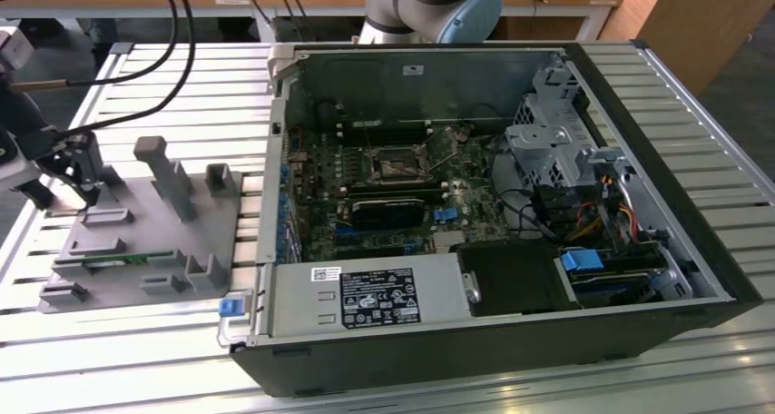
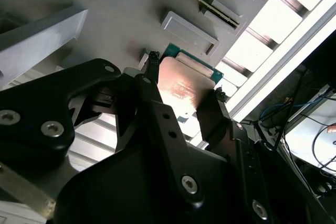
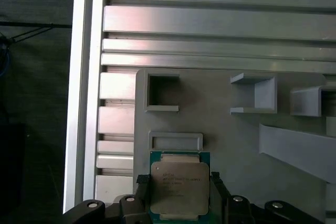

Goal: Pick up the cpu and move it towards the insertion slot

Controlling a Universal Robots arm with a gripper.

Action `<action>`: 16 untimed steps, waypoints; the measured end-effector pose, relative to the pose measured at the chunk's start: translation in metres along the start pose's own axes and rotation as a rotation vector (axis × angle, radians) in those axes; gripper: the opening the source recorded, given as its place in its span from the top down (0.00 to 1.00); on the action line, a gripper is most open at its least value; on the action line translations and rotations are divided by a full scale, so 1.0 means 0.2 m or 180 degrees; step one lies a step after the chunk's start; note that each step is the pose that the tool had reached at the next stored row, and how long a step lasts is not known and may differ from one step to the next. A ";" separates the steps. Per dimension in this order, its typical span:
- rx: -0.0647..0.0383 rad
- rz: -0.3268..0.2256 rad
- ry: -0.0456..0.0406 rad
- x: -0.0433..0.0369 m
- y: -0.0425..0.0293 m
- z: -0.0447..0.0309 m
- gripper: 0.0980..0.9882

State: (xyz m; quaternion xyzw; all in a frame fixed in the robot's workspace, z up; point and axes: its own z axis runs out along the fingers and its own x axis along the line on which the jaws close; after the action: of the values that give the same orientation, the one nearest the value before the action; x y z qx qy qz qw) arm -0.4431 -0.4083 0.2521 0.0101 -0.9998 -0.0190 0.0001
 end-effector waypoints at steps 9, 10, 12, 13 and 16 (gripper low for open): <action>0.0000 0.0000 0.0000 0.000 0.001 -0.034 0.51; 0.0000 0.0000 0.0000 0.000 0.002 -0.041 0.51; -0.0001 0.0000 0.0000 0.000 0.002 -0.054 0.51; -0.0001 0.0000 0.0000 0.000 0.002 -0.059 0.51; -0.0001 0.0000 0.0000 0.000 0.003 -0.075 0.51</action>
State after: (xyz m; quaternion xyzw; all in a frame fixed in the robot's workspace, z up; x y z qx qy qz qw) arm -0.4430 -0.4083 0.2671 0.0101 -0.9998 -0.0192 0.0001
